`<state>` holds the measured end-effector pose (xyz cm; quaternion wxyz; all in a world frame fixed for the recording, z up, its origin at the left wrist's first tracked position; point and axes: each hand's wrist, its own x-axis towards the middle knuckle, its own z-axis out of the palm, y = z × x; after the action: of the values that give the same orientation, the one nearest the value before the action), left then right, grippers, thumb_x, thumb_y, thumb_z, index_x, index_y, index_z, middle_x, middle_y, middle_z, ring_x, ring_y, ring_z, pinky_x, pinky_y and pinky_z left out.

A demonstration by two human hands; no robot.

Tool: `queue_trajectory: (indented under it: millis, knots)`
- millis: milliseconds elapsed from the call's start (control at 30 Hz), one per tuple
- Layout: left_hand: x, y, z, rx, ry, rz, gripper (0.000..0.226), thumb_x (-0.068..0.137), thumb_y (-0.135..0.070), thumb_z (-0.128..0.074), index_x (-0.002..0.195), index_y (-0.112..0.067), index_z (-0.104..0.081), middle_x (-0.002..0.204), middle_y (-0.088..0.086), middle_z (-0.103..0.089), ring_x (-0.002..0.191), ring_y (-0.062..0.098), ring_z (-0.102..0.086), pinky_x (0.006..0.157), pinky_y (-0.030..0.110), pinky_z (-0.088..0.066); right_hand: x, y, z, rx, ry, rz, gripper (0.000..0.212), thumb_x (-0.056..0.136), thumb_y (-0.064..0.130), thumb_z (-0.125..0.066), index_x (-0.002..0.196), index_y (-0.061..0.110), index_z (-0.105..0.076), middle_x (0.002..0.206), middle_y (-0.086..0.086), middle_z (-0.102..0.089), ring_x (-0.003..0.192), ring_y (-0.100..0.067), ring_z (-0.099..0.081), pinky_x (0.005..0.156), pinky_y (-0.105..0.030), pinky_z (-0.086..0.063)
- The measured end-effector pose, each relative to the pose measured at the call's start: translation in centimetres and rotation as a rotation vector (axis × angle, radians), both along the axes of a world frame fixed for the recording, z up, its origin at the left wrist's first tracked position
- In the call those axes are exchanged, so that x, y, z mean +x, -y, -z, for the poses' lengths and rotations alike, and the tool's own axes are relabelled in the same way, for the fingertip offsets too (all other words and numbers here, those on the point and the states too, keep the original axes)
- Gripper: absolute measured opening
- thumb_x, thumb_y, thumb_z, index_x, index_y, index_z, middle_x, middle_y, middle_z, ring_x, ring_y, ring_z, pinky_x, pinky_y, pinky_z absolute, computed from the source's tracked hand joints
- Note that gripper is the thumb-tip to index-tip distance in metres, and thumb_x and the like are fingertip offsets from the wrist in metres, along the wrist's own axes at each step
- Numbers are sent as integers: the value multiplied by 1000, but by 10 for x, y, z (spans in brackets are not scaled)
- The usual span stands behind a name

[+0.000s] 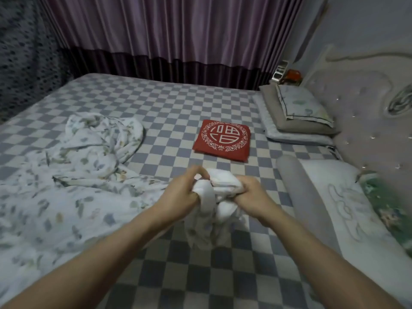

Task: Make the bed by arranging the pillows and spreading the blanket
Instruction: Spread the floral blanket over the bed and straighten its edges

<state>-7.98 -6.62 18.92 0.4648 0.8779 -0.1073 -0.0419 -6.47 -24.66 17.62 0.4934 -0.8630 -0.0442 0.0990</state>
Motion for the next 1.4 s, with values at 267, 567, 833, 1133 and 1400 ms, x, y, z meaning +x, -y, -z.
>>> queue_trajectory:
  millis: [267, 567, 833, 1133, 1400]
  knots:
    - [80, 38, 49, 253, -60, -123, 43, 73, -8, -49, 112, -20, -61, 104, 0, -67, 100, 21, -61, 75, 26, -44, 97, 53, 38, 236, -133, 213, 38, 88, 7, -58, 119, 28, -54, 119, 9, -53, 104, -14, -55, 78, -36, -53]
    - [223, 96, 185, 350, -202, -165, 54, 91, -21, -48, 143, -13, -32, 148, 10, -33, 136, 25, -31, 112, 38, -27, 202, 141, 152, 70, -227, 474, 31, 91, 8, -52, 122, 11, -55, 119, -6, -58, 104, -19, -54, 91, -35, -46]
    - [309, 116, 355, 594, -464, -133, 62, 95, -54, -24, 147, -35, 3, 157, 2, 13, 144, 28, 11, 113, 57, -3, 292, 166, 273, 86, -301, 599, 26, 88, 7, -54, 112, 12, -62, 102, -7, -63, 91, -21, -57, 88, -36, -47]
    - [361, 92, 469, 786, -169, -269, 70, 82, -54, -10, 147, -28, -4, 157, 14, -5, 142, 42, -3, 103, 71, -1, 422, 161, 337, 31, -274, 624, 37, 90, 19, -57, 126, 13, -52, 121, -8, -56, 92, -14, -53, 88, -29, -42]
    - [392, 83, 487, 795, -34, -327, 64, 83, -42, -27, 145, -24, -24, 153, 15, -23, 139, 42, -20, 101, 72, -11, 509, 136, 363, 476, -422, 758, 76, 71, 21, -80, 134, 6, -41, 126, -10, -58, 101, -23, -64, 86, -45, -54]
